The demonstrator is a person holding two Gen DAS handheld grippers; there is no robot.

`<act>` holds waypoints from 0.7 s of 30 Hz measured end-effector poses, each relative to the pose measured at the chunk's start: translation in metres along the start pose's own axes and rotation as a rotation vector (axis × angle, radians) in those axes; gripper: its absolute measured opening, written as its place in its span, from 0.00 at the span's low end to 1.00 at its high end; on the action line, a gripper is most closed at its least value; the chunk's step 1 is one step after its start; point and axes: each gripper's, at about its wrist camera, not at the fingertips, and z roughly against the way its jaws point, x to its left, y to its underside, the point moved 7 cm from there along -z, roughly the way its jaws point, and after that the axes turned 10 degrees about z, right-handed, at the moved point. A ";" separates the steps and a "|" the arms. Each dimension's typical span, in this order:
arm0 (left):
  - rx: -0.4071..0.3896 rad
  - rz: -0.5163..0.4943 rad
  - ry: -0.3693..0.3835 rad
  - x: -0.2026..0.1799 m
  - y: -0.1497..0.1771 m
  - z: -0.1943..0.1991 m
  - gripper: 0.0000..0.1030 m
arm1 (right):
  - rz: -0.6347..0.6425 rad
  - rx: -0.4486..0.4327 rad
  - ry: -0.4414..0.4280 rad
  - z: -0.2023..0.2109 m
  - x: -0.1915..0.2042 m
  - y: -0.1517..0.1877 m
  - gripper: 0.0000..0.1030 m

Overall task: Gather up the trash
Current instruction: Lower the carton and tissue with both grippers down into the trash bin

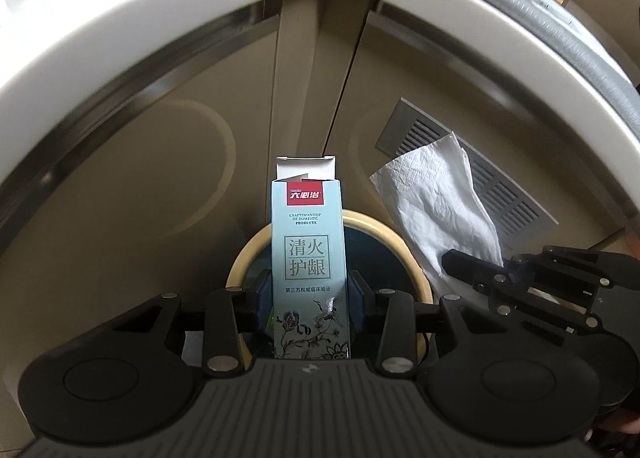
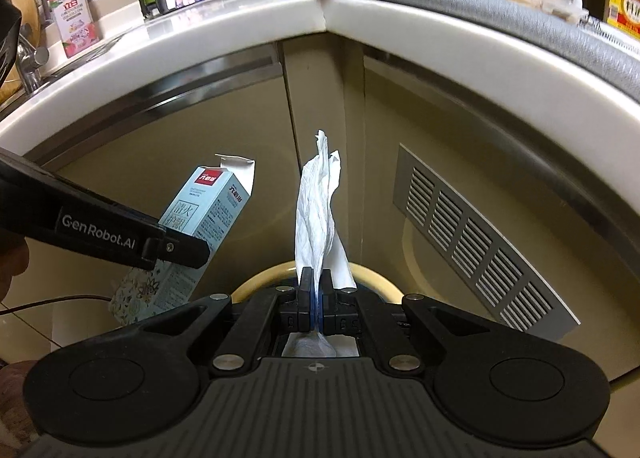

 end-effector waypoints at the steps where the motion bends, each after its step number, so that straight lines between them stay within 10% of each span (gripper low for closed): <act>1: 0.009 -0.001 -0.003 0.000 0.000 -0.003 0.42 | -0.003 0.006 -0.002 -0.002 -0.001 0.001 0.02; 21: 0.269 0.011 -0.028 0.000 0.017 -0.091 0.42 | -0.073 0.185 -0.048 -0.069 -0.008 0.030 0.02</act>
